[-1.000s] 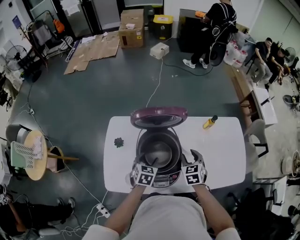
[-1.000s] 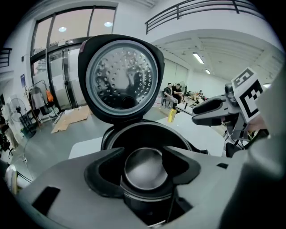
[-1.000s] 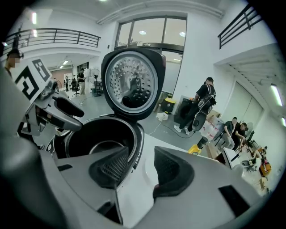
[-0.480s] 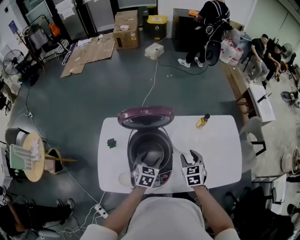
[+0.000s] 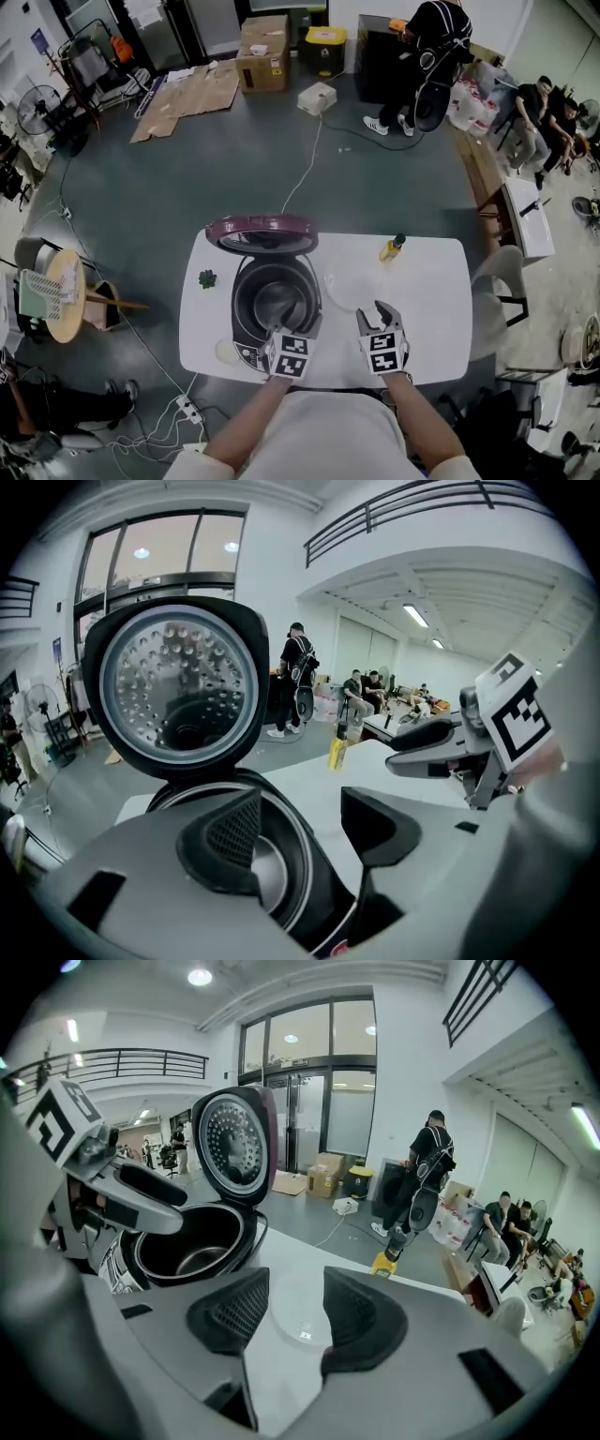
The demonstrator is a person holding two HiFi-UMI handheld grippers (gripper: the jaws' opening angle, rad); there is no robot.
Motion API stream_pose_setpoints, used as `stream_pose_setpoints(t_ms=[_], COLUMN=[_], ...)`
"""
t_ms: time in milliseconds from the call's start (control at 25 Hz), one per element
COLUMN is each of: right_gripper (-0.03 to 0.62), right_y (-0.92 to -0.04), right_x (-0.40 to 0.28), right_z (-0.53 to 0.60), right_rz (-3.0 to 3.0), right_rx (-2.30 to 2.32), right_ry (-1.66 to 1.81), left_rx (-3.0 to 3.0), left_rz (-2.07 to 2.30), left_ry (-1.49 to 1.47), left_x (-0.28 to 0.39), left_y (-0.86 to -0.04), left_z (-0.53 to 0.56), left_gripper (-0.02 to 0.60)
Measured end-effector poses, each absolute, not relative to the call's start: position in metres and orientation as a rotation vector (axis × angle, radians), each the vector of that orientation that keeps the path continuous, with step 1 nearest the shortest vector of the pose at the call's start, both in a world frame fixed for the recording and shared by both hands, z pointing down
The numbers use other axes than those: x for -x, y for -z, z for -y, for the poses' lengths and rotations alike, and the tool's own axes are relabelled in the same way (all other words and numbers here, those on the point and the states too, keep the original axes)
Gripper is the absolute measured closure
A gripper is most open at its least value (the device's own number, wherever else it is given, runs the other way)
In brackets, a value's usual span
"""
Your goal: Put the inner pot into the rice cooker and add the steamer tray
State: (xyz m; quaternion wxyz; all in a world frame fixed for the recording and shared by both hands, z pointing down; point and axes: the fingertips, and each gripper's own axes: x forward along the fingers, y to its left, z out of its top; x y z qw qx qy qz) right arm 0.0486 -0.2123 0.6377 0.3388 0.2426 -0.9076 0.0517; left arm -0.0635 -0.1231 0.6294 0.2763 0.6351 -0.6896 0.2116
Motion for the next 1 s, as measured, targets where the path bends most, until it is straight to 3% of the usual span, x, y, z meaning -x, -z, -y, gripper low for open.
stream_pose_setpoints(t_ms=[640, 1000], right_gripper=[0.398, 0.398], right_y=[-0.651, -0.685], right_x=[-0.092, -0.102], right_z=[0.286, 0.314], right_rz=[2.407, 2.379], right_rx=[-0.515, -0.473], right_ry=[-0.179, -0.208], left_rx=[-1.631, -1.537], left_rz=[1.974, 1.931], left_ry=[-0.493, -0.442], left_x=[0.009, -0.015], left_y=[-0.621, -0.672], left_z=[0.192, 0.219], left_gripper=[0.308, 0.316])
